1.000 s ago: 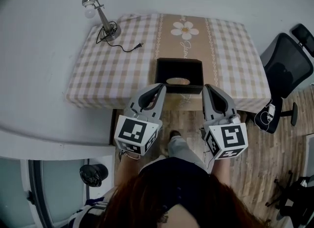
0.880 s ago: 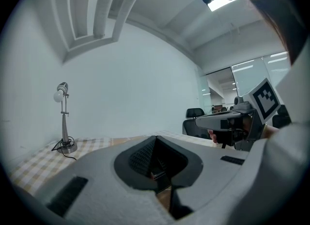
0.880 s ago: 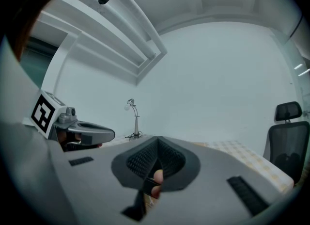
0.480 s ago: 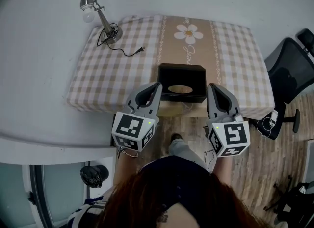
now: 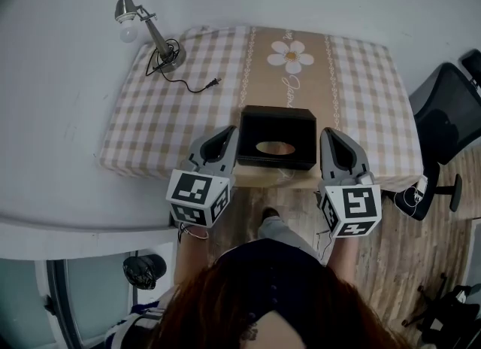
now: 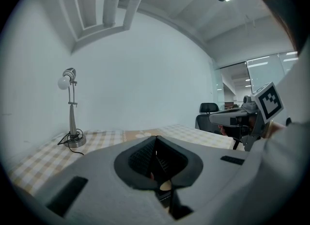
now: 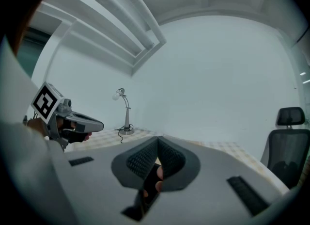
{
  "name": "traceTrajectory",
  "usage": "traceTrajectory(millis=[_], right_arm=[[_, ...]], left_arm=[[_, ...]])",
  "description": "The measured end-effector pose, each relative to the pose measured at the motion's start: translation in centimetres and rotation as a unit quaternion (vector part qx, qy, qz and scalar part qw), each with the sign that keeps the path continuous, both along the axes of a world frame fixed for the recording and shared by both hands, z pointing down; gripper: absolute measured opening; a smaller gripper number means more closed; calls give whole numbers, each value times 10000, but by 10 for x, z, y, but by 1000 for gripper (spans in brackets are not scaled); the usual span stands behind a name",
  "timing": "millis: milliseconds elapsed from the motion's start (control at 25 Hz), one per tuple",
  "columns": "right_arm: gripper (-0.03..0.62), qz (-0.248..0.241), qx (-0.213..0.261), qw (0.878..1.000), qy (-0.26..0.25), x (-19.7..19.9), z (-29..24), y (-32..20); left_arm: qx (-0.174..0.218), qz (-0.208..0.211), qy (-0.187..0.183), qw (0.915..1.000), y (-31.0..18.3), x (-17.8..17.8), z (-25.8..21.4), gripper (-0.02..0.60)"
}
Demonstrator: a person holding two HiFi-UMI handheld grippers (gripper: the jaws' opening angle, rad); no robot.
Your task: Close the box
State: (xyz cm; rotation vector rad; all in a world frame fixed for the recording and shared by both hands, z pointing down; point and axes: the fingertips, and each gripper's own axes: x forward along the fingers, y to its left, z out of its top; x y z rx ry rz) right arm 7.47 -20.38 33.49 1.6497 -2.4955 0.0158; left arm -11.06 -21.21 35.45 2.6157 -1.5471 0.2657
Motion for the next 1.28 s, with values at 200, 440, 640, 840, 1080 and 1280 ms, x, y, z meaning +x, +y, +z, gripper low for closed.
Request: traceTrajectory(millis=[200,440,640,840,1080,1280], right_arm=[[17,-4,-6,9999,152,3,6,-17],[17,-6,-155,9998,136,11,20,-33],[17,-36,-480,9988,-59,20,37,-45],[17,-95,-809,9965,-177,25,51,-57],[17,-201,-1146,9930,-222,23,71,-67],[17,-216,-1397,9897,-222,24,87,-75]], left_arm=[[-143,-116,5,9998,-16,-6,9,28],[-329,-217,-17,9992,-31,-12,23,28],[-494,-285,7,9984,-41,-16,34,28],[-698,-330,-12,9970,-51,-19,45,28],[-945,-312,-6,9950,-60,-22,61,28],[-1141,-320,23,9929,-68,-24,73,28]])
